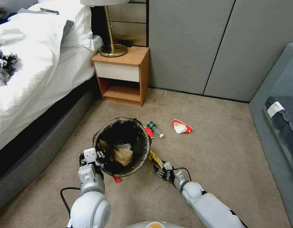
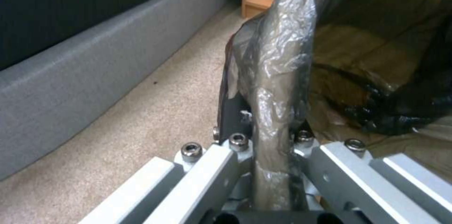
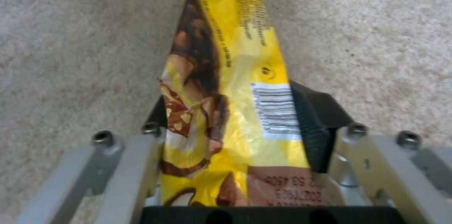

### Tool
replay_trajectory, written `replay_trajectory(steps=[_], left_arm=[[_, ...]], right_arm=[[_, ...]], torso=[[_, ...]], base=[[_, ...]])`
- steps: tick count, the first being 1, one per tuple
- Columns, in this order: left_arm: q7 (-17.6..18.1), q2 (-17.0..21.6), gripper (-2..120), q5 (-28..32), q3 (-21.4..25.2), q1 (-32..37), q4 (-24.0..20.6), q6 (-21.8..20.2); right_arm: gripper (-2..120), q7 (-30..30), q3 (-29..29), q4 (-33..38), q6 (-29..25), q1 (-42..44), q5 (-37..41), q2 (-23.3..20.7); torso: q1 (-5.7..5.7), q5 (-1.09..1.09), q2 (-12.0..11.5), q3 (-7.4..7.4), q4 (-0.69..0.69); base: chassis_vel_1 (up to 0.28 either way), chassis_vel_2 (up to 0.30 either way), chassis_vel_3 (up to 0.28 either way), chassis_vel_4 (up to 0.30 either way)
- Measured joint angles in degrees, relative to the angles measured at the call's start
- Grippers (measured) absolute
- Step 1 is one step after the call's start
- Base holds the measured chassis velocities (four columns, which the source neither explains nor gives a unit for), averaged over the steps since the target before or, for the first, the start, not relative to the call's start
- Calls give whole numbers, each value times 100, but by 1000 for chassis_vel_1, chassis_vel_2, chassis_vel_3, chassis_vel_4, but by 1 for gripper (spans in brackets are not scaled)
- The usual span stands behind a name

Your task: Pick up the trash bin, then pick up the garbage from the floor and place it into the trash bin.

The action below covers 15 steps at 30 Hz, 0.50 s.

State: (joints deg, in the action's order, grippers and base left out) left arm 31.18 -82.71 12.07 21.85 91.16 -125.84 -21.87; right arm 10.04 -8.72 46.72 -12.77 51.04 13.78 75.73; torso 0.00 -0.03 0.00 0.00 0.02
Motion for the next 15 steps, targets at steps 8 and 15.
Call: replay_trajectory(steps=[8,15], left_arm=[[-1,5,0,2,1,-25,14,0],[-4,19,0,8,-16,-33,54,0]], right_arm=[[18,2,58,-14,-61,-2,-28,28],[0,18,316,155,-88,45,172,66]], torso=[[0,2,0,0,0],[0,2,0,0,-1]], base=[[0,0,0,0],[0,0,0,0]])
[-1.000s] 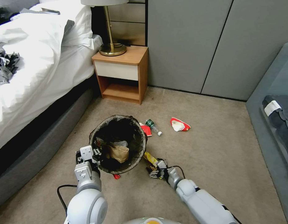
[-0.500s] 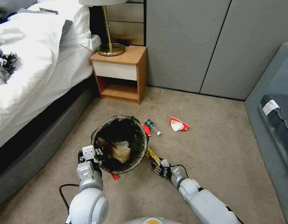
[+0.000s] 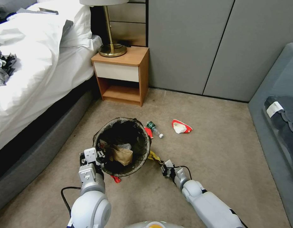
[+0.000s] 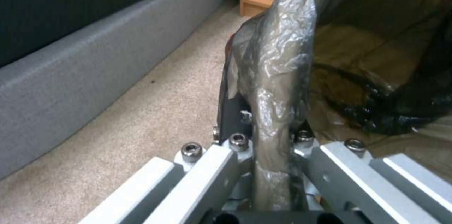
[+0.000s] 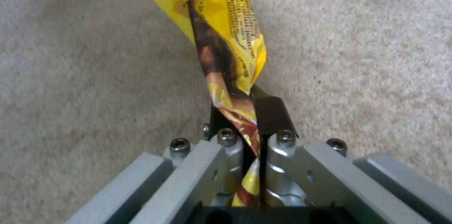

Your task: Pick up the trash bin, then pick up the garbage from the floor and place it into the trash bin.

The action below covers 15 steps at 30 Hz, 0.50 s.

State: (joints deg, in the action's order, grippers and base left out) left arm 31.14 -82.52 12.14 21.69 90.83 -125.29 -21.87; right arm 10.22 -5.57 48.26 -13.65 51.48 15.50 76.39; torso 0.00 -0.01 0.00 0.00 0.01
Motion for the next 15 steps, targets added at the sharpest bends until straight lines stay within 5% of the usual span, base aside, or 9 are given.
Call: replay_trajectory(steps=[15], left_arm=[[-1,35,0,52,6,-26,-33,-9]], right_arm=[[0,-125,647,633,-209,338,1019,-211]], torso=[[0,1,0,0,0]], base=[[0,0,0,0]])
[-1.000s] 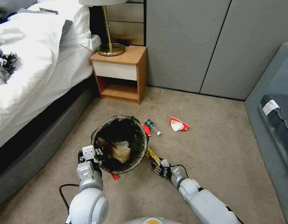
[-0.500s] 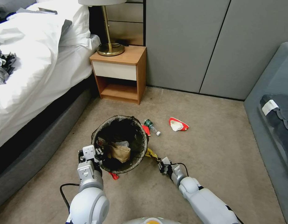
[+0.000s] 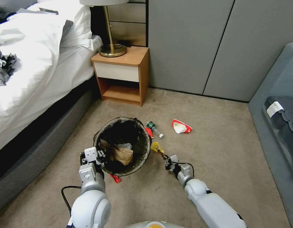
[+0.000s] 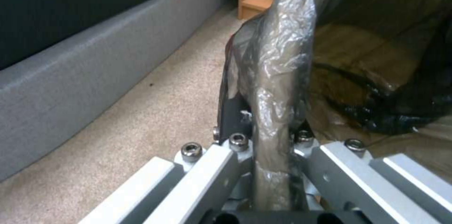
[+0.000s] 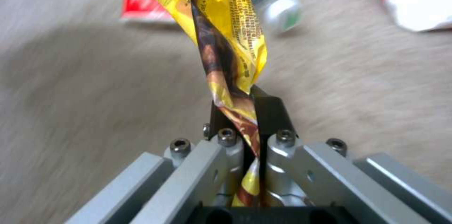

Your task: Pick up the trash bin, then pick up the garbage from the floor and place it into the trash bin.

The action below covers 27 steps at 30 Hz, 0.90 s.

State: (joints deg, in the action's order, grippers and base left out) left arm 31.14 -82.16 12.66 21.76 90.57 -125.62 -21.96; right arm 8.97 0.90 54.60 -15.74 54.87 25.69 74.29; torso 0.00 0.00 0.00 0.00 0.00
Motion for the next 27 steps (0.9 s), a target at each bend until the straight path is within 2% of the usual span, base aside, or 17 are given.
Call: replay_trajectory(steps=[5,8,9,11,12,13,14,15,16,17,19,20,23,24,27], left_arm=[[3,16,0,13,-13,-5,4,0],[2,31,0,18,-40,-12,47,0],[2,31,0,18,-40,-12,47,0],[2,45,0,20,-51,-24,89,0],[2,73,0,22,-63,-58,166,0],[2,73,0,22,-63,-58,166,0],[2,81,0,28,-71,-74,193,-1],[2,84,0,33,-79,-83,208,-2],[-1,87,0,38,-103,-102,236,-4],[-1,87,0,38,-103,-102,236,-4],[-1,74,0,40,-138,-111,255,-12],[-1,74,0,40,-138,-111,255,-12],[-7,65,0,26,-191,-73,253,-14],[-7,65,0,26,-191,-73,253,-14],[-17,52,0,-8,-219,20,184,-11]], right_arm=[[0,-153,374,435,-175,69,433,-116],[0,-188,756,1307,-237,219,740,-244],[0,-188,756,1307,-237,219,740,-244],[0,-187,972,2062,-253,371,886,-337],[0,-117,1129,3159,-260,672,958,-481],[0,-117,1129,3159,-260,672,958,-481],[0,-84,1126,3640,-269,804,930,-536],[0,-67,1109,3905,-279,876,900,-559],[0,-32,1035,4480,-285,1037,783,-581],[0,-32,1035,4480,-285,1037,783,-581],[0,36,817,5255,-271,1265,544,-562],[0,36,817,5255,-271,1265,544,-562],[0,69,356,5897,-188,1452,284,-627],[0,69,356,5897,-188,1452,284,-627],[0,87,-203,6077,-155,1631,34,-758]], torso=[[0,1,0,0,0],[0,1,0,0,-1],[0,1,0,0,-1],[0,-2,0,0,-2],[1,0,0,0,0],[1,0,0,0,0],[1,0,0,0,1],[1,-1,0,-1,0],[1,-3,0,-1,1],[1,-3,0,-1,1],[1,-1,0,-1,-1],[1,-1,0,-1,-1],[1,-1,0,-1,0],[1,-1,0,-1,0],[1,-1,0,-1,-1]], base=[[0,0,0,0],[0,0,0,0],[0,0,0,0],[0,0,0,0],[0,0,0,0],[0,0,0,0],[0,0,0,0],[0,0,0,0],[0,0,0,0],[0,0,0,0],[0,0,0,0],[0,0,0,0],[0,0,0,0],[0,0,0,0],[0,0,0,0]])
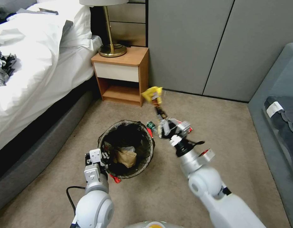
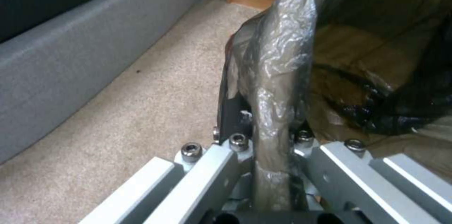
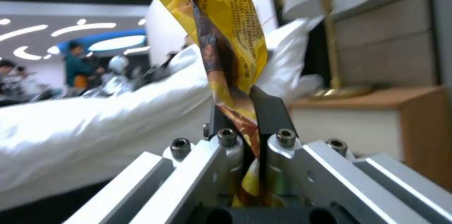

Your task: Pick up the trash bin, then pick up the garbage from the floor and place it into the trash bin.

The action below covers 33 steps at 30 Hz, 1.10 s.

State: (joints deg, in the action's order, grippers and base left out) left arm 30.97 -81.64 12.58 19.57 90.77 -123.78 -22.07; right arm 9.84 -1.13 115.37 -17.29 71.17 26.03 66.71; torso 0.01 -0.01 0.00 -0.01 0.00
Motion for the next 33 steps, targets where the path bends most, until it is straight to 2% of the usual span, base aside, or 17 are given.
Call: replay_trajectory(steps=[10,23,24,25,26,28,29,30,33], left_arm=[[-40,-102,0,-116,-74,115,-131,48],[-51,-149,0,-156,-92,147,-224,68],[-52,-151,0,-156,-92,147,-235,67],[-52,-151,0,-156,-92,147,-235,67],[-52,-154,0,-156,-93,150,-244,68],[-52,-156,0,-157,-93,152,-248,68],[-52,-162,0,-157,-94,157,-260,68],[-52,-162,0,-157,-94,157,-260,68],[-52,-161,0,-157,-97,156,-268,68]], right_arm=[[0,15,-625,-691,-84,-70,-340,211],[0,14,-588,-1353,-113,-225,-443,360],[5,13,-582,-1373,-108,-229,-474,361],[5,13,-582,-1373,-108,-229,-474,361],[11,12,-582,-1385,-102,-229,-491,367],[15,11,-583,-1391,-101,-229,-501,373],[23,11,-584,-1394,-100,-223,-533,394],[23,11,-584,-1394,-100,-223,-533,394],[36,17,-591,-1395,-100,-206,-565,421]], torso=[[0,1,0,0,0],[0,1,0,0,1],[0,1,0,1,1],[0,1,0,1,1],[0,1,0,1,1],[0,1,0,1,1],[0,1,0,0,0],[0,1,0,0,0],[0,1,0,0,0]], base=[[0,0,0,0],[0,0,0,0],[0,0,0,0],[0,0,0,0],[0,0,0,0],[0,0,0,0],[0,0,0,0],[0,0,0,0],[0,0,0,0]])
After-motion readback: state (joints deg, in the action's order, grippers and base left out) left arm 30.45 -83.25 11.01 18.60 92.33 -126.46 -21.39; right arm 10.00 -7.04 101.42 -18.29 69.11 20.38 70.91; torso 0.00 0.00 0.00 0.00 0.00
